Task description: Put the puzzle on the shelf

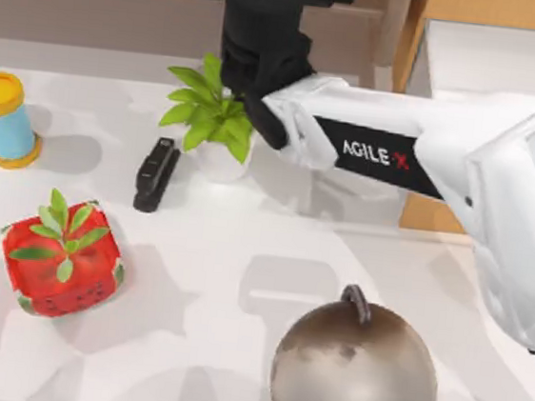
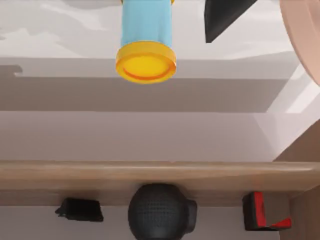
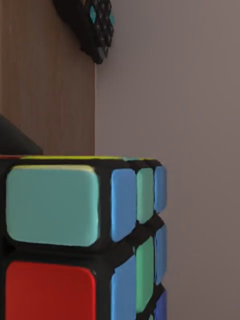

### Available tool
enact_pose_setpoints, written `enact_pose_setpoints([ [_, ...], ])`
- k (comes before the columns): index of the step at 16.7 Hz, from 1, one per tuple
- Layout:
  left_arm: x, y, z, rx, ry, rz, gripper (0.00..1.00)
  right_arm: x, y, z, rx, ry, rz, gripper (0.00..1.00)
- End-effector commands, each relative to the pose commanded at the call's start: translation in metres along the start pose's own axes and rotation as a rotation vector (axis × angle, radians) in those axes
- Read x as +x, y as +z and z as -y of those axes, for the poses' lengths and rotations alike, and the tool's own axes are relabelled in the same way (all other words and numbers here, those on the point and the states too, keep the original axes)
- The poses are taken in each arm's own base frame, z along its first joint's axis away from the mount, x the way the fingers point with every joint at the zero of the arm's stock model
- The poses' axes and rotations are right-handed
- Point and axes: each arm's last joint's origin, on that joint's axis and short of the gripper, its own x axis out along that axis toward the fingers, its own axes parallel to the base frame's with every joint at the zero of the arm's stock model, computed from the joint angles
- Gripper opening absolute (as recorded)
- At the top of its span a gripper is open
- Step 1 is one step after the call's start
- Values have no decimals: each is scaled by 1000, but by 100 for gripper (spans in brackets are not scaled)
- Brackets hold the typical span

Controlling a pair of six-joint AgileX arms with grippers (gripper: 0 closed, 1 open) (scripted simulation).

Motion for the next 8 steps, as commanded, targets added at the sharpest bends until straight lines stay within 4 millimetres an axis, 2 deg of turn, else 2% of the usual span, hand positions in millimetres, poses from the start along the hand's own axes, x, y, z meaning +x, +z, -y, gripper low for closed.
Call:
enact_pose_setpoints([
  [7,0,0,0,0,0,0,100,0,0,0,0,0,0,98],
  [8,0,0,0,0,0,0,100,0,0,0,0,0,0,100],
])
